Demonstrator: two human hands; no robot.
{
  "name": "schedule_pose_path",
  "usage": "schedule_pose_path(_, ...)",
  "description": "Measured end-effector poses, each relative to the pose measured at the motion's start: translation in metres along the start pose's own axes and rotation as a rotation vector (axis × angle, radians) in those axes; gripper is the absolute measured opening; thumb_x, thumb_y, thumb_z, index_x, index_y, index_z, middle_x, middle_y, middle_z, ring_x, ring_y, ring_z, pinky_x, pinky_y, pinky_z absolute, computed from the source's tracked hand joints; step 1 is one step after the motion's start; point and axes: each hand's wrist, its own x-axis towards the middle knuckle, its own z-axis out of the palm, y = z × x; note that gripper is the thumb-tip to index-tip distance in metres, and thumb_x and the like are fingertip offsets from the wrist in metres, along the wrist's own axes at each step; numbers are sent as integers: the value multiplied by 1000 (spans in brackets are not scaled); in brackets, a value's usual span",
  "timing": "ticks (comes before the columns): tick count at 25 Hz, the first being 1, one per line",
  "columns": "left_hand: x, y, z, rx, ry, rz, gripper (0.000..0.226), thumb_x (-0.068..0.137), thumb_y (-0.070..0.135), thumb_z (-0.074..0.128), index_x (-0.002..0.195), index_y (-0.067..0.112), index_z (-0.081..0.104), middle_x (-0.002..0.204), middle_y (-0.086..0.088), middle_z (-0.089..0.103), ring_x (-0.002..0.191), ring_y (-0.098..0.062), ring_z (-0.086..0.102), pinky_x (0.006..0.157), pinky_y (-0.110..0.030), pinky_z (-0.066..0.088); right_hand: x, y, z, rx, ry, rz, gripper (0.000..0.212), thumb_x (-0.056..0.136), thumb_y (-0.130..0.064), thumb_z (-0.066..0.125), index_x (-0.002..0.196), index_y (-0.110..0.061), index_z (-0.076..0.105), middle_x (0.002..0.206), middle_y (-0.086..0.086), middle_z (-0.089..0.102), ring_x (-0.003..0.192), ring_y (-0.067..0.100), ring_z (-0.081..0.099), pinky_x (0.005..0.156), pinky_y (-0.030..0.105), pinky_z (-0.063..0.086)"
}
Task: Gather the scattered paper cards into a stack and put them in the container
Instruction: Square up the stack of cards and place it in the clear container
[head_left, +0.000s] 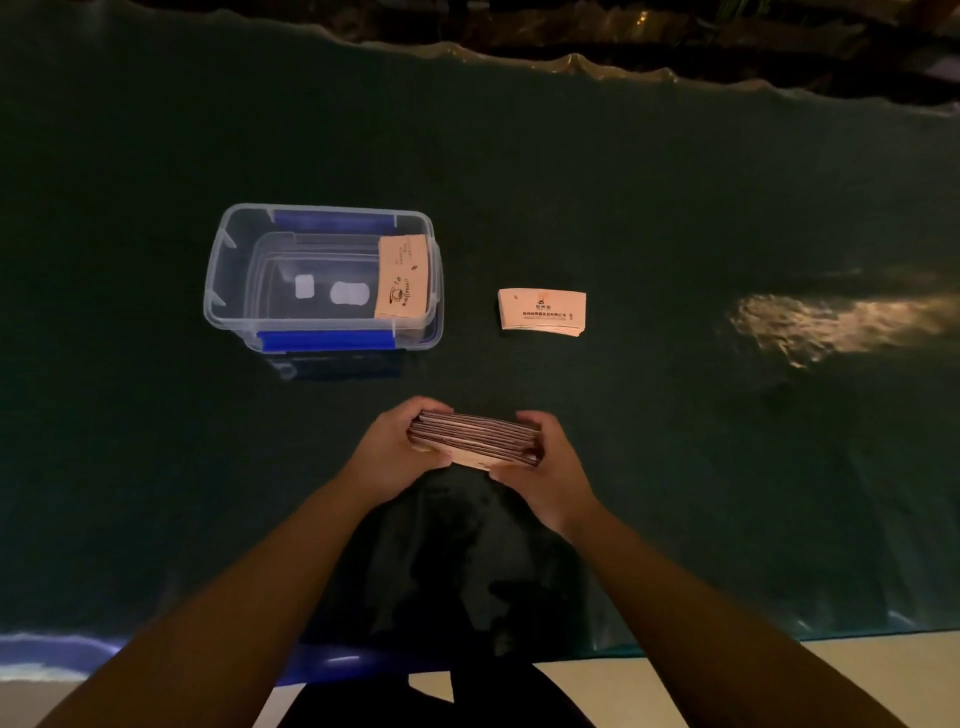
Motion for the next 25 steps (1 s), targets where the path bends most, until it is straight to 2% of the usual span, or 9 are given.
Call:
schedule_pose_path(3,9,14,3,-126,7,-67,61,77,7,87,120,45,66,118,13,72,109,4,67,91,-23,53,7,-5,-20,151,13,61,64,70,0,90,120,-27,61,113,-5,78,103,7,74,91,32,59)
schedule_pose_path(5,19,27,10,-235,10,-115,62,78,5,85,119,48,65,121,11,72,111,-4,68,91,-29,58,11,-9,-36,210,-9,62,58,69,-2,91,115,-25,66,111,-6,80,103,9,75,87,31,60)
schedule_pose_path(8,36,50,21,-337,6,-164,59,82,1,81,120,43,64,121,6,72,110,-11,71,79,-29,63,21,-19,-58,323,-22,60,58,67,2,90,117,-18,67,113,5,80,107,23,76,86,45,64)
schedule_pose_path(11,56,69,28,-340,11,-187,55,87,4,78,126,38,61,120,8,69,111,-9,65,85,-31,58,38,-28,-77,387,-35,88,50,75,4,85,118,-13,66,114,10,79,109,30,76,85,53,64)
schedule_pose_path(15,89,89,35,-354,49,-255,56,88,7,77,130,36,56,118,9,66,112,-15,64,100,-46,55,65,-40,-97,359,18,102,54,75,-4,85,124,-15,65,116,8,79,110,28,75,96,50,60)
schedule_pose_path(18,113,103,41,-381,125,-297,54,87,13,79,132,28,53,116,6,68,109,-17,68,101,-48,56,84,-52,-107,430,84,112,66,74,1,86,131,-18,57,121,10,76,109,28,76,97,53,59)
schedule_pose_path(22,141,115,41,-409,147,-319,52,89,17,77,134,24,52,121,-2,70,108,-20,69,100,-47,56,106,-64,-119,441,139,118,62,71,-4,89,126,-16,62,117,8,78,106,27,77,97,54,59)
schedule_pose_path(25,161,123,37,-340,156,-369,53,89,25,74,137,23,51,121,-5,68,106,-24,68,98,-48,55,123,-72,-126,436,134,157,58,74,-11,89,127,-15,64,116,10,79,106,28,77,99,52,58)
